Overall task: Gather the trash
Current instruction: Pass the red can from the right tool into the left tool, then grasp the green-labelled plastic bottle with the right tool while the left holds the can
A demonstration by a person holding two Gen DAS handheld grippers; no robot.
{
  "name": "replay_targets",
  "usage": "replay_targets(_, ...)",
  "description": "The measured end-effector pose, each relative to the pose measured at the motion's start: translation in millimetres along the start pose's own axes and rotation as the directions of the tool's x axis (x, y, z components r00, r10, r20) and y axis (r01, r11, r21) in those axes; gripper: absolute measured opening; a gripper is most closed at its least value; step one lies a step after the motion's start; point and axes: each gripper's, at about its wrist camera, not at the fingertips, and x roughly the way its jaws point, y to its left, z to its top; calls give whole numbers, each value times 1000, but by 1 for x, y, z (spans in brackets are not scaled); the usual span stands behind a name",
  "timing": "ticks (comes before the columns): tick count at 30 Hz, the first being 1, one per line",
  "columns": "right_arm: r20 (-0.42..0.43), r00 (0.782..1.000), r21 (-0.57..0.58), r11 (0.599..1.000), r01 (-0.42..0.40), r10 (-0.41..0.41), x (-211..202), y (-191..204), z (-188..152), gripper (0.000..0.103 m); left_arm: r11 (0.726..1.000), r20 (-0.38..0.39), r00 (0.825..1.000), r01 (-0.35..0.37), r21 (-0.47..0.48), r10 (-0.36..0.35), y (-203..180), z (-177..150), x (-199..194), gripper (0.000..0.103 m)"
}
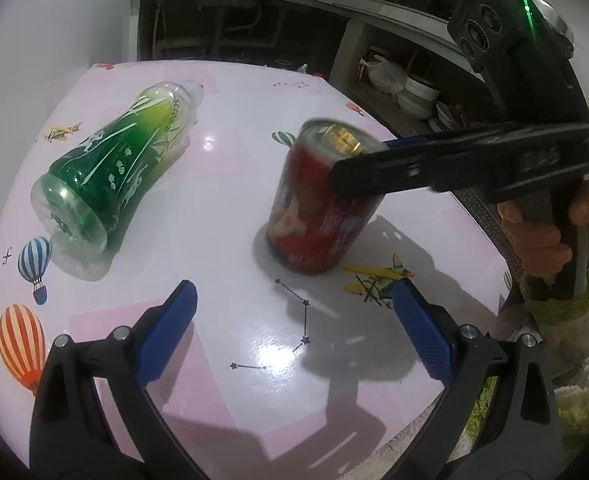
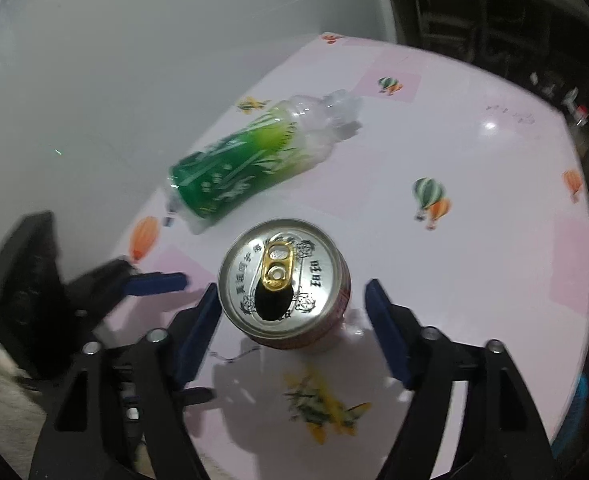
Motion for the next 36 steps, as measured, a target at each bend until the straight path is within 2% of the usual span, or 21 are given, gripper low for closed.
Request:
replay_targets(7, 93, 993, 65, 995, -80, 73, -33, -11, -10, 83, 999, 32, 999, -2, 52, 0, -11, 9, 7, 94)
replay_targets(11, 154, 986, 117, 990, -84, 66, -53, -23, -20, 85, 998, 82, 996, -26, 58, 22, -19, 18, 6, 94)
replay_targets(15, 205, 978, 190, 978, -90, 50, -69, -42, -31, 85, 995, 122, 992, -43, 87, 32, -29, 28, 10, 89)
replay_targets(18, 230, 972, 232, 968, -98, 44, -78, -54, -37, 85, 993, 131, 990, -58, 104, 44, -36, 35, 17, 81)
replay_targets(24, 250, 967, 272, 956, -106, 36, -86, -66, -40, 85, 996, 127, 990, -76, 56, 68, -33, 48, 35, 64)
replay_targets(31, 247, 965, 272, 950, -154, 86, -83, -68, -23, 85, 998, 135, 989, -66, 21, 63, -28, 46, 31, 63)
replay_targets(36, 187, 964, 277, 931, -237, 189, -53, -62, 21, 85, 996, 122, 989, -90, 8, 88, -22, 31, 15, 63)
